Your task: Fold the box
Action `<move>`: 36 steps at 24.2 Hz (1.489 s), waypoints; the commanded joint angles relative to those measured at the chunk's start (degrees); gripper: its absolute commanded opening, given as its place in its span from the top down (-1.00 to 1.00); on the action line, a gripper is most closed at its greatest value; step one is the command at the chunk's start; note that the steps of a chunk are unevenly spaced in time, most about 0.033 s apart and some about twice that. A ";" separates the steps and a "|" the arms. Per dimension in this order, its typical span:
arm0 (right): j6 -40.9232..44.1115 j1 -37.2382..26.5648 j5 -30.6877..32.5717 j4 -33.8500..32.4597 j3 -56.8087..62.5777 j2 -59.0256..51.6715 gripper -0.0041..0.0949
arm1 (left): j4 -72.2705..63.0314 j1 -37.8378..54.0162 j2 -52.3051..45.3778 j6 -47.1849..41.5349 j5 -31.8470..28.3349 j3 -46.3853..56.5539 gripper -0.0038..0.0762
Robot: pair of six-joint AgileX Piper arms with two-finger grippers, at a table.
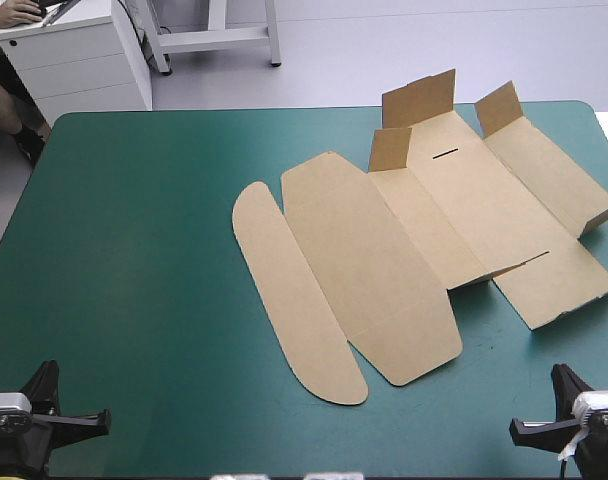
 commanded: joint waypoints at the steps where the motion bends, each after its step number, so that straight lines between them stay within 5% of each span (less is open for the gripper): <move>1: -0.09 -0.31 -4.15 -0.32 -1.84 -1.29 0.96 | -0.18 -0.25 -0.75 -0.28 -4.20 -1.09 0.93; 11: -0.75 -0.31 -4.15 0.14 -1.84 -1.29 0.88 | -0.18 -0.25 -0.75 -0.28 -4.20 -1.09 0.93; 13: -0.75 -0.20 -4.15 0.15 -1.84 -1.29 0.64 | -0.18 -0.25 -0.75 -0.28 -4.20 -1.09 0.93; 17: -0.75 -0.20 -4.15 0.04 -1.84 -1.29 -0.31 | -0.18 -0.25 -0.75 -0.28 -4.20 -1.09 0.93; 19: -0.32 -0.20 -4.15 -0.25 -1.84 -1.29 -0.53 | -0.18 -0.25 -0.75 -0.28 -4.20 -1.09 0.93; 23: 0.41 -0.20 -4.04 -0.25 -1.84 -1.29 -0.54 | -0.18 -0.25 -0.75 -0.28 -4.20 -1.09 0.93; 30: 20.16 -0.20 -4.27 0.94 -1.98 2.78 -0.53 | -0.18 -0.25 -0.75 -0.28 -4.20 -1.09 0.93; 36: 25.45 -0.20 -4.29 7.40 -5.00 12.25 -0.53 | -0.18 -0.25 -0.75 -0.28 -4.20 -1.09 0.93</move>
